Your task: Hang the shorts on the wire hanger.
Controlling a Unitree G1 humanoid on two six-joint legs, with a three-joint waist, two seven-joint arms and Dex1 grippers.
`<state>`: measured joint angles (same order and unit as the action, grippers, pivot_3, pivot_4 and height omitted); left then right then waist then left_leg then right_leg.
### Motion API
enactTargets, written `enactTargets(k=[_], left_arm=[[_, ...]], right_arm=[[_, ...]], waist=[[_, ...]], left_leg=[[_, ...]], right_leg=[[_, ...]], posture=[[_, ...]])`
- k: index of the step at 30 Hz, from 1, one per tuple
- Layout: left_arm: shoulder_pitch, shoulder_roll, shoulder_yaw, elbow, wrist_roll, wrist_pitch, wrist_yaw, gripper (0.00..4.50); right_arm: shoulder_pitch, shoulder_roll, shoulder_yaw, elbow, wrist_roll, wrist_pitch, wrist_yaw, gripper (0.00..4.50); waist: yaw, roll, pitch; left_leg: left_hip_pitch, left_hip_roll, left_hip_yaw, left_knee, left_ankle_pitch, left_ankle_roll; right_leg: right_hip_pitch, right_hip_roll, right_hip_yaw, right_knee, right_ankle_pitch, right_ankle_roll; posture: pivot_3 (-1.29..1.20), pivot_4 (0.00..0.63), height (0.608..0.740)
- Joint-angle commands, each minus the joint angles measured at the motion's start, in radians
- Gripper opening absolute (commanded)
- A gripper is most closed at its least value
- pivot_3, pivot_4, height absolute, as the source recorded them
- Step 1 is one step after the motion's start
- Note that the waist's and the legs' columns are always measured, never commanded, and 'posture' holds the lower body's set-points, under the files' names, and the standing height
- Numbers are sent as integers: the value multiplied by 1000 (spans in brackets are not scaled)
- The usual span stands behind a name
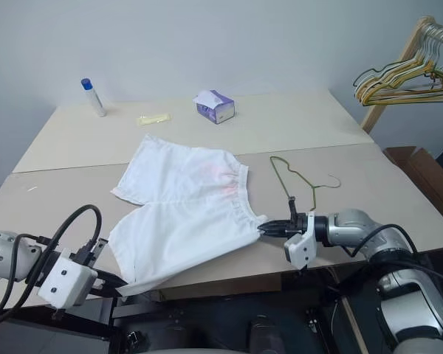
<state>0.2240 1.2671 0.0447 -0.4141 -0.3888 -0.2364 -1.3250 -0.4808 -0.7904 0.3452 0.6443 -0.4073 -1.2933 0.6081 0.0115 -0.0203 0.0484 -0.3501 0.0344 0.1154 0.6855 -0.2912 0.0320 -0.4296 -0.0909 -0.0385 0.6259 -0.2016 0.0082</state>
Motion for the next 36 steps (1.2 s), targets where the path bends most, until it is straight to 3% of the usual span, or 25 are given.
enactTargets(k=[1,2,5,10,14,15,18,24,31,36], left_arm=[[8,-18,57,11,15,1,-2,0],[6,-26,69,16,15,8,3,475],[18,-23,130,33,-33,22,-48,1307],[68,-18,319,19,-175,120,-169,2883],[-4,-27,394,52,-274,239,-173,4191],[-36,-28,399,59,-299,269,-165,4480],[-151,-44,376,81,-338,359,-97,4480],[-370,-210,224,43,-363,564,175,4480],[-505,-363,95,9,-347,681,303,4480],[-499,-396,53,6,-270,637,289,4480]], right_arm=[[60,-44,-31,-126,68,76,-3,41],[82,-54,-32,-158,91,105,3,487],[133,-105,-28,-239,150,186,46,1346],[198,-172,-33,-318,237,263,99,3061],[242,-209,-61,-340,301,322,128,4460],[254,-226,-67,-349,331,351,149,4500],[313,-258,-116,-402,520,543,219,4500],[367,-231,-289,-551,815,1098,196,4500],[289,-194,-295,-599,743,1678,40,4500],[158,-109,-241,-508,643,1909,-24,4500]], waist=[[0,0,0],[0,0,1],[0,-1,2],[0,-3,4],[1,-3,10],[4,-3,12],[13,-4,16],[15,-6,20],[13,-7,20],[-3,-7,20]], left_leg=[[1,0,0,0,0,0],[3,0,0,0,-1,1],[6,1,-1,0,-1,2],[7,3,-1,0,-2,3],[7,3,-1,0,-2,3],[7,3,-1,0,-2,3],[7,3,-2,0,-2,3],[6,2,-3,0,-3,3],[2,1,-3,0,-3,3],[-2,-1,-3,0,-3,3]], right_leg=[[1,0,0,0,-1,0],[3,0,0,-1,-4,-1],[6,-1,0,-1,-5,0],[6,-1,0,-1,-7,0],[6,-1,0,-1,-8,0],[6,-1,0,-1,-8,0],[6,-1,0,-1,-8,0],[7,-1,0,-1,-4,6],[5,-1,0,-2,-1,3],[5,0,-1,-3,1,0]], posture=[[118,43,740],[120,44,740],[116,48,740],[120,57,740],[128,65,740],[130,66,740],[128,66,740],[97,59,740],[61,45,740],[46,33,740]])
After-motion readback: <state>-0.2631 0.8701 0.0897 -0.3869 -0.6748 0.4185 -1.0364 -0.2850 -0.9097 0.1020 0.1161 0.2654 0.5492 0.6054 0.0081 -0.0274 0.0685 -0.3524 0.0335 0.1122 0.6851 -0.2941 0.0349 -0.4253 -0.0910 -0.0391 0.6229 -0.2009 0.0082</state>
